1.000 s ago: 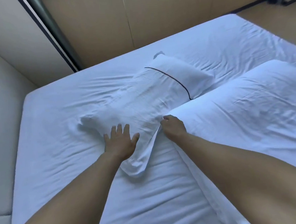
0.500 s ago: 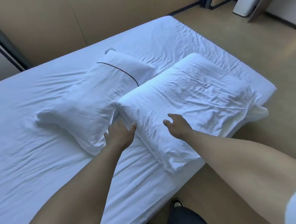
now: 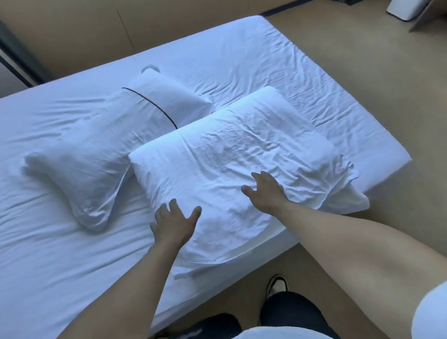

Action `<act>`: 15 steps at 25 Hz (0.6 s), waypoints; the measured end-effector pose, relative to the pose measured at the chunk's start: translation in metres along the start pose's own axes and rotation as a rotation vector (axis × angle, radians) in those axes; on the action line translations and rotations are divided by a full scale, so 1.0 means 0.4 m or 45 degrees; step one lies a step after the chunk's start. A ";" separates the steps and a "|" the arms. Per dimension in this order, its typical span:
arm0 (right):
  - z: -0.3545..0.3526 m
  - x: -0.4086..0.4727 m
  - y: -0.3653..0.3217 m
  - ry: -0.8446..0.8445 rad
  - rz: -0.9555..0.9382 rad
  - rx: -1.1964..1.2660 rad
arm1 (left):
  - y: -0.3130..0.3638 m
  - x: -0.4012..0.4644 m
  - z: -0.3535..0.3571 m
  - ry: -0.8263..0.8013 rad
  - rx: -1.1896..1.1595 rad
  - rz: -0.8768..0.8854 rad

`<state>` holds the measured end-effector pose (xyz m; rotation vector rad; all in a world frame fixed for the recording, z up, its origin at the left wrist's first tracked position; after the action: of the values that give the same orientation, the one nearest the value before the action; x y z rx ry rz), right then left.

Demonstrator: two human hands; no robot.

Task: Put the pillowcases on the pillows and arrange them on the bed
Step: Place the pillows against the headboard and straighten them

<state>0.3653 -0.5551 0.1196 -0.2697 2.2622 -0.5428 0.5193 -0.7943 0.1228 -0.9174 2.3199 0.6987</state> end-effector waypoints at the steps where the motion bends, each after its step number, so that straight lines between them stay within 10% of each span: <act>1: -0.022 0.006 0.038 -0.055 0.001 -0.061 | 0.031 -0.019 0.045 -0.037 0.027 -0.024; 12: -0.118 0.128 0.054 -0.188 -0.241 -0.513 | 0.251 -0.006 0.221 0.073 -0.320 -0.255; 15: -0.160 0.213 0.062 -0.263 -0.354 -0.658 | 0.245 -0.040 0.248 0.282 -0.461 -0.634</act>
<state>0.2602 -0.5442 0.0916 -0.8665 2.1387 -0.0493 0.4868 -0.6622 0.0877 -1.7366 2.0378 0.8413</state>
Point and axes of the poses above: each hand's wrist, its own x-axis towards the middle knuckle, its own z-axis out of the palm, y = z × x, the point moved 9 cm from there along x, towards the middle knuckle, and after that the axes turned 10 degrees about -y, right-handed, at the moved point
